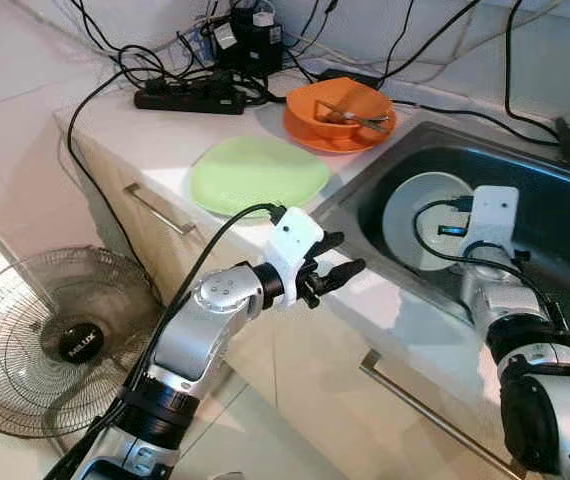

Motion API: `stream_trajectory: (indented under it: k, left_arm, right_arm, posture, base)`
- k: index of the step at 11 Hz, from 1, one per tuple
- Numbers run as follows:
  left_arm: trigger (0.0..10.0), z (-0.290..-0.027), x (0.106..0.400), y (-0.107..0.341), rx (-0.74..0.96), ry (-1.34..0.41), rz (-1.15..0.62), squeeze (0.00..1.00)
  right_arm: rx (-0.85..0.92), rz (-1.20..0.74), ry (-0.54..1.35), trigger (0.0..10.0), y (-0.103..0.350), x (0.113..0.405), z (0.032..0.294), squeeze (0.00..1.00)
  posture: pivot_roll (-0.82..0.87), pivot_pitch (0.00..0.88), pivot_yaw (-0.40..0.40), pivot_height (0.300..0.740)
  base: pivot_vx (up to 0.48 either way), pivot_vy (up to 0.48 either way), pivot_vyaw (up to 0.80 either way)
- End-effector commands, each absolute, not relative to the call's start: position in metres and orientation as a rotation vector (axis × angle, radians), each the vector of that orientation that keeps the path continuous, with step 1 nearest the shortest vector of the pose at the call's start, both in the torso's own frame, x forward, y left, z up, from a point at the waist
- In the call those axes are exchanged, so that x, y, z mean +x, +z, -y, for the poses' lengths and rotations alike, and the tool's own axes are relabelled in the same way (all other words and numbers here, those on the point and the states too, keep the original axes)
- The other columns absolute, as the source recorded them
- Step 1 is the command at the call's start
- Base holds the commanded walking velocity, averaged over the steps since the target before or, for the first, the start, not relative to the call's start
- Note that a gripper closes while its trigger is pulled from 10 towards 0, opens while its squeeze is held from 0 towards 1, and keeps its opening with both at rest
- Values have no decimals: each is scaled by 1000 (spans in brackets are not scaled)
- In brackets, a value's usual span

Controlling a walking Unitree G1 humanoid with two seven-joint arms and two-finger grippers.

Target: Kitchen organization

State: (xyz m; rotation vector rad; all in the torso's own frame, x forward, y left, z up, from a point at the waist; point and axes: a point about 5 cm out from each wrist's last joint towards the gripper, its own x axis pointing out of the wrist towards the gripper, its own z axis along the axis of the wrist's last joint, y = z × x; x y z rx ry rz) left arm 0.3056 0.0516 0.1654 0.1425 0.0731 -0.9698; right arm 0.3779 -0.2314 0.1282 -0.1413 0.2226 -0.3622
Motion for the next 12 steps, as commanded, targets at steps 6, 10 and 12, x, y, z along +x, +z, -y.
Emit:
stream_trajectory:
  k: [6, 10, 12]
  left_arm:
    - [10000, -54, 306, 169, 135, -963, -75, 0]
    - [10000, -55, 307, 171, 135, -944, -60, 0]
    - [10000, -58, 311, 174, 152, -876, 14, 0]
  right_arm:
    - [-130, -216, -321, 10000, 130, 382, 226, 788]
    - [-135, -202, -294, 10000, 133, 384, 220, 0]
    - [-114, -103, -287, 10000, 142, 385, 216, 0]
  posture:
    - [201, 0, 13, 740]
    - [202, 0, 9, 740]
    - [200, 0, 6, 740]
  base:
    - [0, 0, 0]
    - [0, 0, 0]
    - [0, 0, 0]
